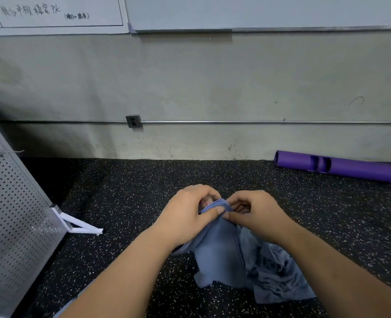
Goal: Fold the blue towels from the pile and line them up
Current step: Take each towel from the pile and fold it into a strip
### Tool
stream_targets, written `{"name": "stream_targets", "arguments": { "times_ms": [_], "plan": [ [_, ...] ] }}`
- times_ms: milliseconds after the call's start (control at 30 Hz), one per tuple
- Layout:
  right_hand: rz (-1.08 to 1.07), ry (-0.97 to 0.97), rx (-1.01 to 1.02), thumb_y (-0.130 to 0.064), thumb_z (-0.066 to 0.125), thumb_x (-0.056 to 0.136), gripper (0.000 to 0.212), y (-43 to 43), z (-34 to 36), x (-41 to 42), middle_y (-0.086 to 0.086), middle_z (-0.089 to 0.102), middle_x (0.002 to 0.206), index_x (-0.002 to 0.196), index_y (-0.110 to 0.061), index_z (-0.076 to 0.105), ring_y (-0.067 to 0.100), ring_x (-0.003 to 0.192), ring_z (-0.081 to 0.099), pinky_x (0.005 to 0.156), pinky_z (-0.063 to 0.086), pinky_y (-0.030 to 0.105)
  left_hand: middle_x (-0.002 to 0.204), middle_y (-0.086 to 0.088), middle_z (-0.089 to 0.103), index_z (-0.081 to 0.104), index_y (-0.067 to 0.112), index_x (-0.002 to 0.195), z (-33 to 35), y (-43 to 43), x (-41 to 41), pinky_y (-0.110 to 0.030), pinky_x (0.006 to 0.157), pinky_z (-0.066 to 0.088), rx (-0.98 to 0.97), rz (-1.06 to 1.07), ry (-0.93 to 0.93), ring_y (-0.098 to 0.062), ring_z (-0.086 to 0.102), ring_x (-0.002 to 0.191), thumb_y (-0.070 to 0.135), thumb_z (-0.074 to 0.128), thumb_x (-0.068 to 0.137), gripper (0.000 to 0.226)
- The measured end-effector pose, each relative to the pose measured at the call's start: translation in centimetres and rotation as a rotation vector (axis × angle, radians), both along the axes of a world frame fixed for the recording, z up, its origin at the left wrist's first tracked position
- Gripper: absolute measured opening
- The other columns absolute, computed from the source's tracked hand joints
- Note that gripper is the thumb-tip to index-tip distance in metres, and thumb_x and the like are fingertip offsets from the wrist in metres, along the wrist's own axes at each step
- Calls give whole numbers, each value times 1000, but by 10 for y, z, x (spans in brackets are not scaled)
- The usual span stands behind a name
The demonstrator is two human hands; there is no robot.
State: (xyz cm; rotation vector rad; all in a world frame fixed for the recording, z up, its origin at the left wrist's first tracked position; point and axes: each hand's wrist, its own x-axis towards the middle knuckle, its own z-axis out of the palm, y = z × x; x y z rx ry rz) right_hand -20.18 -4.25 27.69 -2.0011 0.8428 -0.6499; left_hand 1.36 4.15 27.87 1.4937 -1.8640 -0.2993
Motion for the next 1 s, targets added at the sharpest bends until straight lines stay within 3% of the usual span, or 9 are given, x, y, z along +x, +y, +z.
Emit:
{"name": "stream_targets", "arguments": {
  "times_ms": [200,333,500,700,833,1000],
  "plan": [
    [16,62,-95,-20,89,84,19,2,-1,3,-13,76,85,94,-32,79,1,76,67,74,54,17,94,15,65,74,33,101,2,1,2,-33,84,52,-78,11,-5,-11,63,96,35,72,98,4],
    [7,318,-134,-27,89,84,18,-12,-8,-7,-12,72,82,88,-35,73,1,75,64,72,54,21,92,15,73,77,30,98,7,2,4,-24,81,52,-102,101,225,-12,69,91,23,76,97,8],
    [-38,379,-55,-22,89,86,20,-27,-15,-24,-8,73,85,89,-33,73,8,75,71,77,61,30,81,16,71,78,29,95,9,-1,17,-17,73,47,-133,231,475,-3,61,75,19,76,97,10],
    [-21,455,-36,-22,86,88,20,-37,-24,-36,-10,73,93,105,-28,77,-4,76,66,71,50,10,83,1,72,78,25,95,9,-3,31,-21,75,50,-181,288,690,-9,58,78,18,77,98,7],
    [-18,509,-57,-23,81,93,17,-37,-30,-33,-8,76,98,109,-26,78,1,87,68,70,46,5,79,8,66,77,21,95,11,-1,35,-16,72,46,-171,279,700,-7,54,74,17,76,98,6],
    [-12,517,-61,-20,74,98,10,-38,-36,-28,-11,70,87,106,-24,73,-2,75,62,68,46,8,76,18,64,76,25,95,9,-3,38,-16,71,45,-173,307,639,-4,54,72,18,75,99,8]
  ]
}}
